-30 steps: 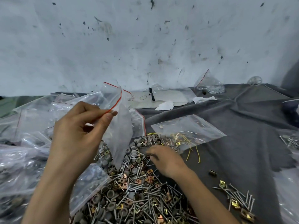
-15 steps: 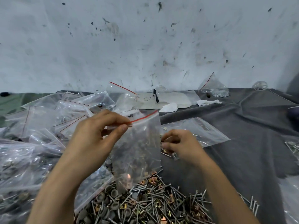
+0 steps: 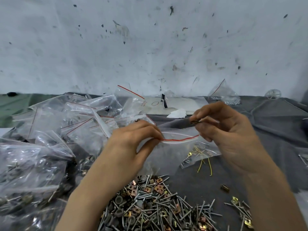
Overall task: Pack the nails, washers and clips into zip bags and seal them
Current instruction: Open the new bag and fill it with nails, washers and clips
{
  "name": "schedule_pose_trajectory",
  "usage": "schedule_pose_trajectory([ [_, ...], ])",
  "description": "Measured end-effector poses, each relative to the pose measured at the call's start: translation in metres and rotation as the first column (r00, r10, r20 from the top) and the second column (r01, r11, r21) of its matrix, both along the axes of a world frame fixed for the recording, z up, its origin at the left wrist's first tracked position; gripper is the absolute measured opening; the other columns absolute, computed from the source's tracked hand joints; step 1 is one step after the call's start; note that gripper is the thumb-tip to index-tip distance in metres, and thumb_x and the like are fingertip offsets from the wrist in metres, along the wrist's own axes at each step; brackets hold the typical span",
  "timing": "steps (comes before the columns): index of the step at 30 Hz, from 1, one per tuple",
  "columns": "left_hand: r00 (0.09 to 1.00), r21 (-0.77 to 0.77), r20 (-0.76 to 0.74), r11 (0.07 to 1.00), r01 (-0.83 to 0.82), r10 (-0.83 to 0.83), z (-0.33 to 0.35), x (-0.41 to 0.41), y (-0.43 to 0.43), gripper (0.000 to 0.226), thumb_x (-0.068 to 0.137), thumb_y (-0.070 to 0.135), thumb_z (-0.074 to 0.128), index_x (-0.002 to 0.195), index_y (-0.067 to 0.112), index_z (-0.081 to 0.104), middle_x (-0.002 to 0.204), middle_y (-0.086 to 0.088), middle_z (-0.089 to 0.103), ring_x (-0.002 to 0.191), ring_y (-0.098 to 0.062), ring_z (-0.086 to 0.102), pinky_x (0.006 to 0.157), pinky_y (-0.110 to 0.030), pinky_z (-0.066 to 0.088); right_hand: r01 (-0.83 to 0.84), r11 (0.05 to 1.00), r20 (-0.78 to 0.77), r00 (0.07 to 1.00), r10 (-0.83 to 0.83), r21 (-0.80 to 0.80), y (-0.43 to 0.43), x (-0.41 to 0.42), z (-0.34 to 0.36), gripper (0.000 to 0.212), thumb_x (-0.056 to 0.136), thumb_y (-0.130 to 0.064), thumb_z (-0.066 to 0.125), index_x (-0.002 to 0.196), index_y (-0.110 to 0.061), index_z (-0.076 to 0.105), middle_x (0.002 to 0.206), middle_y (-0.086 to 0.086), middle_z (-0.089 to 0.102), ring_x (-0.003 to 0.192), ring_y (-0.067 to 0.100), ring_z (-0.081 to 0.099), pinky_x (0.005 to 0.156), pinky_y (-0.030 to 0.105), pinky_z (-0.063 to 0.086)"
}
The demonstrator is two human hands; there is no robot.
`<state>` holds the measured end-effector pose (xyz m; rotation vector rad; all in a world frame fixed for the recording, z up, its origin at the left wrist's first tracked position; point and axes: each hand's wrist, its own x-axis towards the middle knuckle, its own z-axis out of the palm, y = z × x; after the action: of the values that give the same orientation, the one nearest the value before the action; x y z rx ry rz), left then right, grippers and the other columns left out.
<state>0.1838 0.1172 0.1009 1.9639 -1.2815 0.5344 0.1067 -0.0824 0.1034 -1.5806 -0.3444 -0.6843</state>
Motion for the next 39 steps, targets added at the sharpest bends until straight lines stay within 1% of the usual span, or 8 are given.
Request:
schedule_pose_trajectory([
  [5, 1.000, -0.027, 0.010, 1.000, 0.004, -0.003, 0.001, -0.006, -0.005, 0.012, 0.085, 0.015, 0.062, 0.086, 0.011, 0.073, 0.093, 0.007, 0.068, 0.086, -0.002, 0.063, 0.080, -0.016, 0.047, 0.046, 0.995, 0.019, 0.999, -0.044, -0.088, 0.001, -0.002, 0.002, 0.012, 0.066, -0.027, 0.073, 0.076, -0.033, 0.069, 0.082, -0.010, 0.071, 0.080, 0.022, 0.055, 0.072, 0.012, 0.045],
  [12, 1.000, -0.042, 0.017, 0.999, -0.011, 0.011, 0.001, -0.009, -0.007, 0.013, 0.085, 0.016, 0.061, 0.085, 0.011, 0.073, 0.094, 0.006, 0.069, 0.086, -0.002, 0.063, 0.081, -0.012, 0.045, 0.102, 0.967, 0.063, 0.994, -0.090, -0.234, 0.008, -0.006, 0.006, 0.020, 0.065, -0.043, 0.077, 0.081, -0.034, 0.068, 0.084, -0.001, 0.069, 0.083, 0.046, 0.051, 0.074, 0.054, 0.041],
  [16, 0.999, -0.053, 0.034, 0.998, -0.018, 0.020, 0.000, -0.010, -0.008, 0.012, 0.085, 0.016, 0.063, 0.086, 0.012, 0.073, 0.096, 0.006, 0.068, 0.087, -0.004, 0.064, 0.081, -0.014, 0.046, 0.139, 0.942, 0.011, 0.990, -0.142, -0.305, 0.010, -0.005, 0.006, 0.013, 0.070, -0.030, 0.074, 0.080, -0.034, 0.068, 0.083, 0.005, 0.067, 0.087, 0.039, 0.052, 0.075, 0.048, 0.038],
  [23, 0.998, -0.067, 0.056, 0.998, -0.018, 0.022, 0.001, -0.009, -0.007, 0.012, 0.086, 0.016, 0.062, 0.086, 0.011, 0.074, 0.096, 0.005, 0.069, 0.086, -0.003, 0.063, 0.080, -0.011, 0.044, 0.266, 0.842, -0.073, 0.939, -0.337, -0.469, 0.016, -0.005, 0.009, 0.027, 0.074, -0.014, 0.075, 0.084, -0.038, 0.069, 0.083, -0.015, 0.070, 0.093, -0.004, 0.057, 0.076, 0.003, 0.035],
  [27, 0.996, -0.129, 0.068, 0.990, -0.056, 0.065, 0.000, -0.002, -0.004, 0.010, 0.085, 0.012, 0.064, 0.087, 0.009, 0.073, 0.094, 0.003, 0.070, 0.088, -0.002, 0.063, 0.083, -0.011, 0.046, 0.360, 0.877, -0.022, 0.922, -0.386, -0.317, 0.015, -0.008, 0.011, 0.023, 0.080, -0.020, 0.072, 0.093, -0.039, 0.072, 0.091, -0.015, 0.070, 0.084, 0.001, 0.061, 0.072, 0.011, 0.045],
  [31, 0.974, -0.188, 0.044, 0.959, -0.212, 0.224, 0.001, 0.008, 0.005, 0.008, 0.085, 0.008, 0.068, 0.087, 0.015, 0.072, 0.089, 0.010, 0.067, 0.086, 0.002, 0.058, 0.078, -0.003, 0.039, 0.549, 0.826, -0.143, 0.814, -0.563, -0.129, 0.006, 0.010, -0.005, 0.017, 0.086, -0.012, 0.065, 0.075, -0.026, 0.066, 0.070, -0.004, 0.066, 0.067, 0.009, 0.060, 0.061, 0.020, 0.048],
  [35, 0.955, -0.254, -0.059, 0.921, -0.295, 0.290, 0.000, 0.014, 0.014, 0.016, 0.085, 0.013, 0.066, 0.086, 0.029, 0.068, 0.076, 0.025, 0.062, 0.080, 0.011, 0.059, 0.064, 0.002, 0.036, 0.114, 0.789, -0.581, 0.615, -0.533, -0.603, 0.015, 0.038, -0.048, 0.008, 0.090, -0.018, 0.063, 0.083, -0.016, 0.067, 0.080, -0.002, 0.065, 0.076, 0.013, 0.061, 0.070, 0.027, 0.050],
  [39, 0.952, -0.281, -0.086, 0.909, -0.306, 0.294, -0.001, 0.017, 0.016, 0.029, 0.083, 0.005, 0.069, 0.085, 0.033, 0.065, 0.076, 0.024, 0.062, 0.080, 0.007, 0.060, 0.065, 0.002, 0.039, -0.171, 0.716, -0.698, 0.459, -0.550, -0.677, 0.044, 0.063, -0.096, 0.022, 0.086, -0.022, 0.068, 0.101, -0.005, 0.068, 0.100, 0.010, 0.068, 0.094, 0.024, 0.065, 0.087, 0.038, 0.053],
])
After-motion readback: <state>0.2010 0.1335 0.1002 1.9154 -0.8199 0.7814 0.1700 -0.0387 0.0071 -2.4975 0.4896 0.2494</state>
